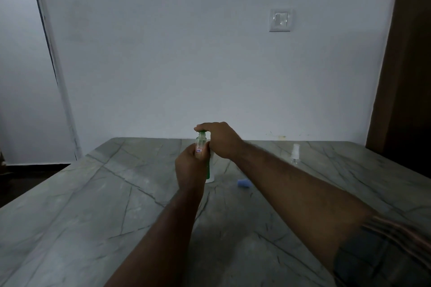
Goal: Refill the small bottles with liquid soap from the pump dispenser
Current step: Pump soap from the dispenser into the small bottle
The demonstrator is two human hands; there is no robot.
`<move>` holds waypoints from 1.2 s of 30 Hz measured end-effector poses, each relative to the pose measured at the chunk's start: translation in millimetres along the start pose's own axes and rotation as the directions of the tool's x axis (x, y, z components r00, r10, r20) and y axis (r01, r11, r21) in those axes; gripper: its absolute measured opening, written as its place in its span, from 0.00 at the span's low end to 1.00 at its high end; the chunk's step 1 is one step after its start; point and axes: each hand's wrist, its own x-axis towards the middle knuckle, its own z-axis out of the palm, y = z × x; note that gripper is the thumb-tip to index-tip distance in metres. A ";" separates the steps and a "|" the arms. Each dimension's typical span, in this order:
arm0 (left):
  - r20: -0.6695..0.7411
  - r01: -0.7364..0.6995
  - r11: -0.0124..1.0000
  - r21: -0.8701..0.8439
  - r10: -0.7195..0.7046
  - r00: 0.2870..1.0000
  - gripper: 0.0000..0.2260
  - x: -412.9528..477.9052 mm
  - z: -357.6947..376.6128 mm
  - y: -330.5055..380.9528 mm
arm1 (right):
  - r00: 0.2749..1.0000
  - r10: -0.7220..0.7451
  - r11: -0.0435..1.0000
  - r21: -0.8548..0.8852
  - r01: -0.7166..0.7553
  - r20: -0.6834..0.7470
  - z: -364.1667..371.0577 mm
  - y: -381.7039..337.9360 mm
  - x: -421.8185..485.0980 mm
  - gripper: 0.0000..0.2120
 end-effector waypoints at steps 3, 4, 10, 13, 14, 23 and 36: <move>0.002 -0.008 1.000 -0.006 0.008 1.000 0.13 -0.2 -0.4 0.9 | 0.997 0.030 0.994 0.106 -0.021 -0.075 8.6 2.2 -8.5 0.28; 0.002 -0.011 1.000 -0.009 0.011 1.000 0.13 -0.4 -0.7 0.3 | 0.996 0.032 0.992 0.123 -0.021 -0.088 11.5 2.4 -11.1 0.27; 0.005 0.025 1.000 -0.007 -0.025 1.000 0.12 0.4 -0.7 -1.3 | 1.000 0.005 0.999 0.040 -0.004 -0.026 3.3 -1.3 -2.5 0.28; 0.000 -0.005 1.000 -0.001 0.005 1.000 0.12 0.1 -0.6 -0.5 | 0.997 0.026 0.995 0.098 -0.019 -0.073 9.7 -1.1 -7.8 0.27; 0.003 -0.018 1.000 -0.004 0.018 1.000 0.12 -0.7 -0.9 -0.5 | 0.996 0.032 0.993 0.117 -0.022 -0.085 13.1 -0.1 -10.9 0.27; -0.002 -0.011 1.000 -0.006 0.011 1.000 0.12 0.3 -1.3 0.7 | 0.996 0.032 0.994 0.102 -0.024 -0.077 11.2 -1.0 -7.1 0.27; 0.006 0.005 1.000 -0.022 -0.005 1.000 0.11 -3.0 1.2 0.4 | 0.993 0.034 0.987 0.158 -0.016 -0.117 21.6 2.7 -17.4 0.24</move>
